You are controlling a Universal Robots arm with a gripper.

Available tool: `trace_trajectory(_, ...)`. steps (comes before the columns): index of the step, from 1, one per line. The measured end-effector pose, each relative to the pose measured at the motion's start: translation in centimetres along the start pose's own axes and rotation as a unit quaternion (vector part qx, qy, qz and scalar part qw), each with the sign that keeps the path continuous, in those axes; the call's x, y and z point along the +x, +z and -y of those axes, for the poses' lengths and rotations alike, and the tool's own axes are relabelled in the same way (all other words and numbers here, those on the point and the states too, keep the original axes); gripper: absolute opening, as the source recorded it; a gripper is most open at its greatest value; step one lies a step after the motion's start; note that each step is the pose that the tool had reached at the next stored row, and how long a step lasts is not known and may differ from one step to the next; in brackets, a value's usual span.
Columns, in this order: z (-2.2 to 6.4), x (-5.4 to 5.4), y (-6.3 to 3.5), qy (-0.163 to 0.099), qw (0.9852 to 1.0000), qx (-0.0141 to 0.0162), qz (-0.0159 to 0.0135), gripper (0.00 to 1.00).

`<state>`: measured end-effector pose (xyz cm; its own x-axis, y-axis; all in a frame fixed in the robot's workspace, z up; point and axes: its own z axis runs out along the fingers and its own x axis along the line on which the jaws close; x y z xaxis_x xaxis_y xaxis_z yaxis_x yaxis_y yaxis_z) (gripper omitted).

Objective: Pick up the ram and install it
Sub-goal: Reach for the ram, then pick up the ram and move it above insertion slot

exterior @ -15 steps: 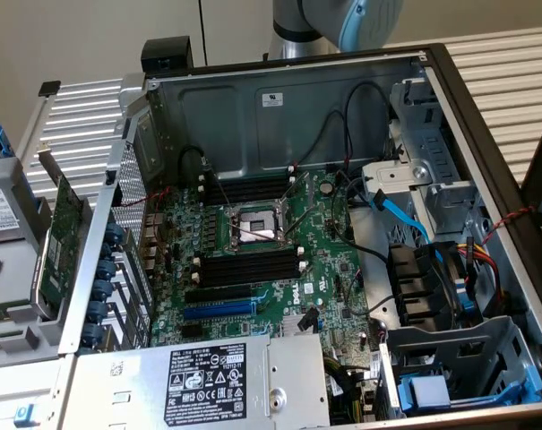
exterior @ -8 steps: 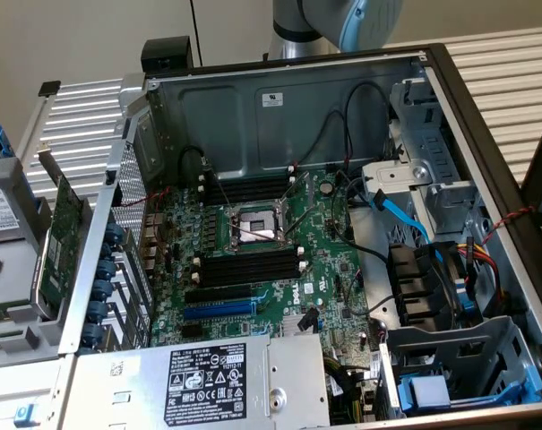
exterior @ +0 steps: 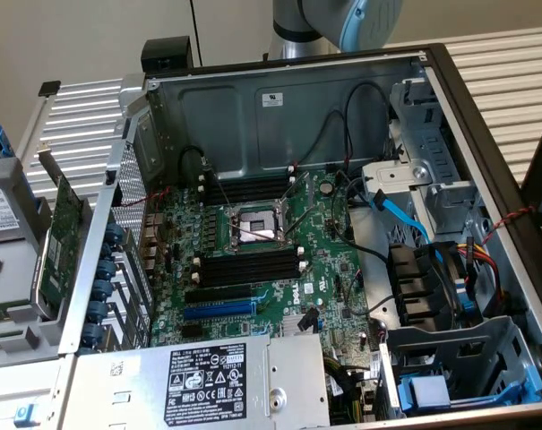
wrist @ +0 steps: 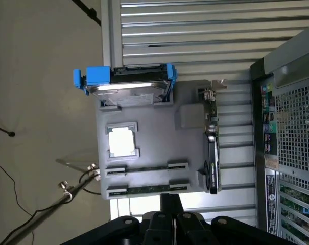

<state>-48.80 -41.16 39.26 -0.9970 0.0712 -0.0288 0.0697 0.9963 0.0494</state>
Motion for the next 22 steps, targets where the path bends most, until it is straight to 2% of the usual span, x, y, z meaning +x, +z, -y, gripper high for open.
trace_trajectory(8,0.00,0.00,0.00,-0.002,1.0000,-0.0001,-0.0001,0.11)
trace_trajectory(13,-0.02,0.01,0.01,-0.038,0.9993,-0.0011,-0.0018,0.11)
trace_trajectory(18,-0.02,0.01,0.00,-0.083,0.9965,-0.0024,-0.0041,0.11)
trace_trajectory(22,-0.02,0.01,0.01,-0.119,0.9929,-0.0034,-0.0058,0.11)
